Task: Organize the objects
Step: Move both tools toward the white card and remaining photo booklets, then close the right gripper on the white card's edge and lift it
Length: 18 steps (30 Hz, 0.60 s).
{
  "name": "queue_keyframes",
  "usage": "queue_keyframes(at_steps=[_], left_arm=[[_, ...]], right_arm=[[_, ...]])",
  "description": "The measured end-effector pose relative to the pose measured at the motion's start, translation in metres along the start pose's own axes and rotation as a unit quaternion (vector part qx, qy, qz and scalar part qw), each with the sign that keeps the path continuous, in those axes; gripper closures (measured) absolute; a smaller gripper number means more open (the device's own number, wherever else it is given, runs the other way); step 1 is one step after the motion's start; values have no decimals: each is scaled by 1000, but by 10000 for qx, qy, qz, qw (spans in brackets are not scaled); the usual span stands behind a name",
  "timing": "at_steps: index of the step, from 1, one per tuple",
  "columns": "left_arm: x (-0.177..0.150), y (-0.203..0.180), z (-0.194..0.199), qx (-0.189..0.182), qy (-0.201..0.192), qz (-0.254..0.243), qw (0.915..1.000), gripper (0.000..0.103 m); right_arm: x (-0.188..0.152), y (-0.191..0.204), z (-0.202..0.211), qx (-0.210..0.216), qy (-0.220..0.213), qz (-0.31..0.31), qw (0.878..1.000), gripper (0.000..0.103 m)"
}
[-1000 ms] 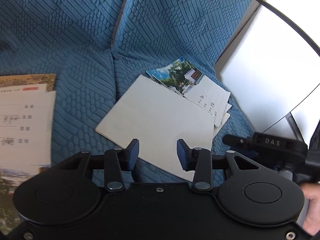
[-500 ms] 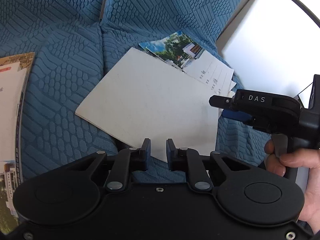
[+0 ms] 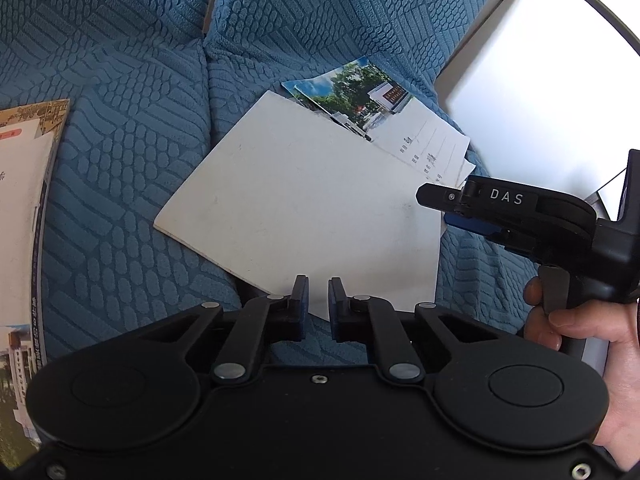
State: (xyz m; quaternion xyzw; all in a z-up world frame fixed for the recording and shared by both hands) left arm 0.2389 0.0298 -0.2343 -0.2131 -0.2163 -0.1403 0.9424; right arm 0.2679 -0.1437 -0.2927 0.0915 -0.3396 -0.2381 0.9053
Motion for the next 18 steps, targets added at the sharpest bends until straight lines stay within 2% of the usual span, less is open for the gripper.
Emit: queue_keyframes(at_steps=[3, 7, 10, 14, 18], left_arm=[[-1, -1, 0, 34, 0, -57, 10000, 94], [-2, -1, 1, 42, -1, -39, 10000, 94], [-3, -1, 1, 36, 0, -39, 10000, 94], [-4, 0, 1, 31, 4, -10, 10000, 94], [-3, 1, 0, 23, 10, 4, 10000, 94]], right_arm=[[-3, 1, 0, 200, -7, -84, 9998, 57], [-4, -2, 0, 728, 82, -559, 9958, 57], [-4, -7, 1, 1229, 176, -1063, 9866, 57], [-6, -5, 1, 1897, 389, -1562, 9686, 57], [-16, 4, -6, 2103, 726, -1567, 9623, 57]])
Point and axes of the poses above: each gripper's, at about its wrist camera, not at the fingertips, and z roughly against the way its jaws point, y to its left, x to its top, the point moved 7 cm from there along -z, roughly the way its jaws point, and after that the axes turned 2 degrees about -z, right-handed, at the moved point
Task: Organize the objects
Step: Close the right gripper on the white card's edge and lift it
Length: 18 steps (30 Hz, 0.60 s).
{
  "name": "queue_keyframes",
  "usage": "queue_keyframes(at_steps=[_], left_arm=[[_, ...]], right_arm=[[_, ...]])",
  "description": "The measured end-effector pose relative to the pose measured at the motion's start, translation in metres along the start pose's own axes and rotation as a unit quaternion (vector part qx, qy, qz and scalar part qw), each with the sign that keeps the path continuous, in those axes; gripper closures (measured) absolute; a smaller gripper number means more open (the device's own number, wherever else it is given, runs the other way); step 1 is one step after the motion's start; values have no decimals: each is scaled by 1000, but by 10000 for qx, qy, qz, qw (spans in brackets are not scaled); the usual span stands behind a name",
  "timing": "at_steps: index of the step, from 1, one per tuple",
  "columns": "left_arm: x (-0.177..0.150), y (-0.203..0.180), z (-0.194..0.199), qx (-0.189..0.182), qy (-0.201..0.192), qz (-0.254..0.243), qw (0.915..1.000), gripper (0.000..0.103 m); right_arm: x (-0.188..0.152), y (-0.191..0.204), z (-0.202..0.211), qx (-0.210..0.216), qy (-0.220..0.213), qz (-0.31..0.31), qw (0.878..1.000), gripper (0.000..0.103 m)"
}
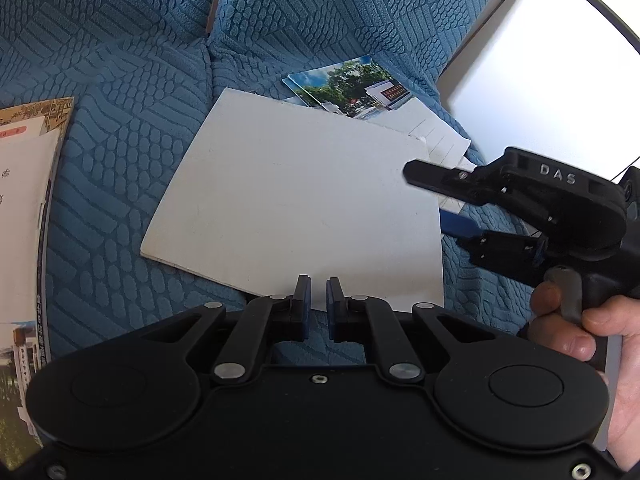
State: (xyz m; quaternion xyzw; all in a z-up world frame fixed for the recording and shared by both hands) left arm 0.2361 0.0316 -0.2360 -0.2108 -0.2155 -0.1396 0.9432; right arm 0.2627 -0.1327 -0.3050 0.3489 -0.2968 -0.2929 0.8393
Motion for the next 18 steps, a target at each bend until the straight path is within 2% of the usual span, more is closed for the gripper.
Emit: queue_keyframes(at_steps=[3, 10, 18], left_arm=[[-1, 1, 0, -10, 6, 17, 10000, 95], [-1, 1, -1, -12, 31, 63, 10000, 94], [7, 8, 19, -169, -73, 231, 9996, 89]], right_arm=[[-9, 0, -9, -60, 262, 92, 9996, 64], [-16, 9, -14, -367, 293, 609, 9970, 94], [-16, 22, -2, -613, -38, 1317, 9894, 98]])
Point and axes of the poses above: each gripper's, at about its wrist camera, not at the fingertips, and z roughly against the way its jaws point, y to its left, x to its top, the point moved 7 cm from there along -z, roughly the way its jaws point, and after that the axes turned 2 degrees about -z, right-handed, at the moved point
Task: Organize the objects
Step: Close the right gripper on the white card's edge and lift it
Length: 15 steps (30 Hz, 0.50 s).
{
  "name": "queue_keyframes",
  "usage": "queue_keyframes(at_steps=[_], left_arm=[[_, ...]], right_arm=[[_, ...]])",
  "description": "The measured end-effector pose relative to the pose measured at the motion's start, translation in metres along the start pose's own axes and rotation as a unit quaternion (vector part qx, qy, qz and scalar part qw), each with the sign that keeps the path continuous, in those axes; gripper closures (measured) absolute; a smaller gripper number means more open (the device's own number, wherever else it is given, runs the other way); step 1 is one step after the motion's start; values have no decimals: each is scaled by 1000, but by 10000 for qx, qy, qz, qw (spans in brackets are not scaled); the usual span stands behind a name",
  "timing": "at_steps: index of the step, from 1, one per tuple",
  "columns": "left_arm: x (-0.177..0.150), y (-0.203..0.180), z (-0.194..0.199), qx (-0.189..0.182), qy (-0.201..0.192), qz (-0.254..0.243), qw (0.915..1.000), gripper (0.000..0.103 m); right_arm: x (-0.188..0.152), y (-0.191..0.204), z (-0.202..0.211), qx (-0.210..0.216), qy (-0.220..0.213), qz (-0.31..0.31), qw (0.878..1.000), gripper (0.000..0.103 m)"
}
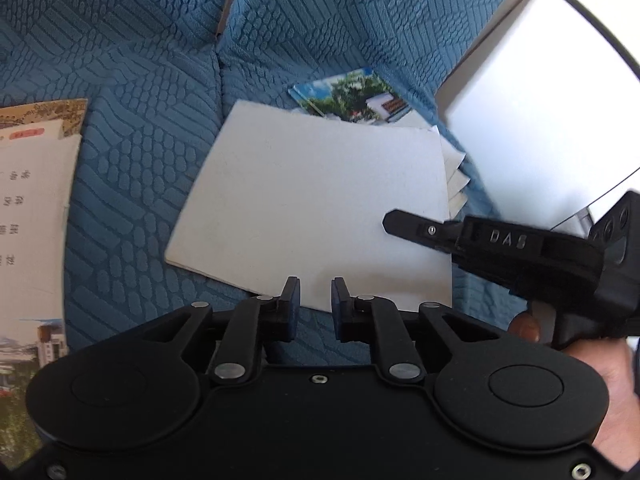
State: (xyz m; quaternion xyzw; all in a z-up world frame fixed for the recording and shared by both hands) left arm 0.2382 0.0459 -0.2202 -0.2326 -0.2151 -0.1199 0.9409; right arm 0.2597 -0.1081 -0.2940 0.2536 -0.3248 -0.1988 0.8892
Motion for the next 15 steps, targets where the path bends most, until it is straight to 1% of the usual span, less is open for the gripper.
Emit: queue_keyframes(at_steps=[2, 3, 5, 7, 9, 10, 11, 12, 13, 15], left_arm=[[5, 3, 10, -92, -105, 111, 9998, 88], [8, 5, 16, -173, -140, 175, 9996, 87], [13, 8, 26, -340, -214, 327, 9987, 81], [19, 12, 34, -468, -289, 470, 9974, 70], [23, 16, 39, -604, -320, 624, 9957, 68], [25, 19, 40, -693, -321, 732, 9944, 65], [28, 21, 42, -797, -324, 842, 9927, 63], [30, 22, 43, -906, -334, 945, 9908, 59], [31, 24, 45, -1017, -351, 1047, 9887, 57], [35, 28, 50, -1261, -381, 1259, 9833, 56]], right_arm=[[0, 2, 6, -62, -109, 119, 9998, 98], [1, 5, 10, -98, -172, 214, 9996, 98], [1, 14, 17, -162, -304, 499, 9982, 99], [-2, 26, 24, -279, -430, 922, 9944, 99], [-5, 40, 30, -417, -560, 1407, 9876, 99], [-7, 47, 33, -502, -626, 1666, 9828, 99], [-10, 55, 36, -601, -690, 1958, 9764, 99], [-14, 62, 38, -702, -745, 2272, 9684, 99], [-18, 69, 40, -807, -805, 2599, 9589, 99], [-28, 83, 44, -992, -911, 3255, 9359, 99]])
Point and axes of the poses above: each gripper's, at about its wrist camera, not at the fingertips, and z roughly against the way its jaws point, y to its left, x to its top, the point moved 7 cm from there along -z, roughly the way its jaws point, and after that the axes turned 2 degrees about -z, right-handed, at the moved point
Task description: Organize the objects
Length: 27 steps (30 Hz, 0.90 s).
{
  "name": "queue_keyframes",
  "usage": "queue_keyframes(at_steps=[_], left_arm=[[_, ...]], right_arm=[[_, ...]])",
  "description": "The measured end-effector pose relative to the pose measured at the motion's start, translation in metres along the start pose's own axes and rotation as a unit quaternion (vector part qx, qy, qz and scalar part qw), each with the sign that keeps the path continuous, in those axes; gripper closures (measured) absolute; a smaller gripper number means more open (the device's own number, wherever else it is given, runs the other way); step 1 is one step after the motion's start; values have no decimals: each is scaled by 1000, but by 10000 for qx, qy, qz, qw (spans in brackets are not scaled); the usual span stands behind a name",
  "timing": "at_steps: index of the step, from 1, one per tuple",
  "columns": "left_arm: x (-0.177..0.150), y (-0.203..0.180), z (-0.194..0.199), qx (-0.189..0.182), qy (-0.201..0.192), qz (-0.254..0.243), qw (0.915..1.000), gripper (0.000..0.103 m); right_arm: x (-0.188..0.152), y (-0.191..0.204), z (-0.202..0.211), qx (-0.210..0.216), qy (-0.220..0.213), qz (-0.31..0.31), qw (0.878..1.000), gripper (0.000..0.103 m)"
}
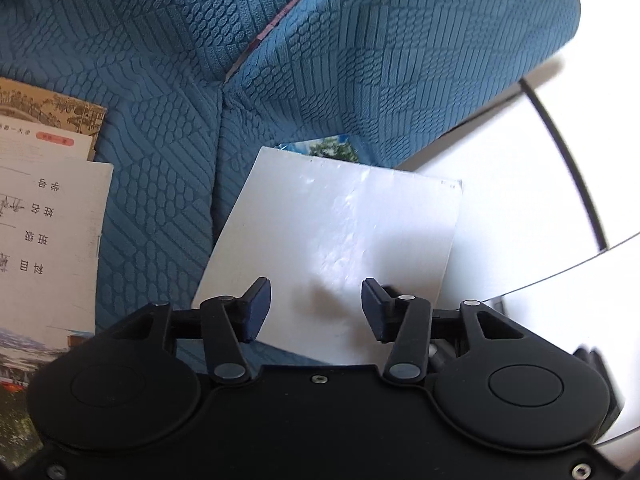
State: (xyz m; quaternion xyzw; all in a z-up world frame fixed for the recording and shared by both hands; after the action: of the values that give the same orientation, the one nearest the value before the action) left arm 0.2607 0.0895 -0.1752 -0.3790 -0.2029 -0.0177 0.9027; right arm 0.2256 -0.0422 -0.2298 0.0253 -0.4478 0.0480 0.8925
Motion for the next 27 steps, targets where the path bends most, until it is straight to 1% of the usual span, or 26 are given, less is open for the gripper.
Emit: queue_keyframes(at_steps=[3, 6, 7, 8, 10, 13, 16, 20, 23, 26, 27], left_arm=[[10, 7, 9, -262, -105, 325, 9991, 56], [18, 16, 16, -485, -187, 702, 9962, 55], [20, 19, 18, -573, -189, 830, 9947, 54], [22, 22, 20, -668, -184, 956, 9930, 53], [24, 29, 23, -876, -133, 1211, 9887, 47], [23, 38, 28, -1140, -100, 1558, 9811, 42], [25, 45, 31, -1302, -115, 1790, 9751, 39], [27, 52, 38, -1392, -170, 1959, 9705, 36], [22, 54, 38, -1340, -45, 1900, 9726, 38], [14, 50, 38, -1282, 120, 1726, 9765, 43], [10, 49, 38, -1247, 189, 1674, 9778, 46]], right_arm=[[-4, 21, 11, -162, -139, 924, 9955, 99], [-9, 37, 24, -187, -234, 1580, 9870, 99], [-11, 42, 27, -190, -259, 1785, 9834, 99], [-13, 46, 29, -195, -284, 2004, 9791, 99], [-17, 56, 35, -180, -333, 2421, 9695, 99], [-23, 69, 41, -163, -396, 3021, 9523, 99], [-24, 77, 42, -138, -428, 3351, 9411, 99], [-23, 83, 42, -109, -452, 3605, 9316, 99], [-23, 91, 40, -77, -488, 3781, 9244, 99], [-28, 101, 39, -64, -516, 4139, 9088, 99], [-30, 104, 38, -39, -517, 4244, 9040, 99]])
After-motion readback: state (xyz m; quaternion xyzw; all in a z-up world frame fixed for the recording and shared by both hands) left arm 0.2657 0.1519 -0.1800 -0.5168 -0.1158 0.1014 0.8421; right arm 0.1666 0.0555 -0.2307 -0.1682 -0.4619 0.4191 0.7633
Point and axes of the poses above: each gripper's, at about its wrist camera, not at the fingertips, and z roughly against the way its jaws point, y to its left, x to its top, the point moved 7 cm from there along -z, roughly the way its jaws point, and after that the axes turned 2 degrees about -z, right-handed, at the moved point
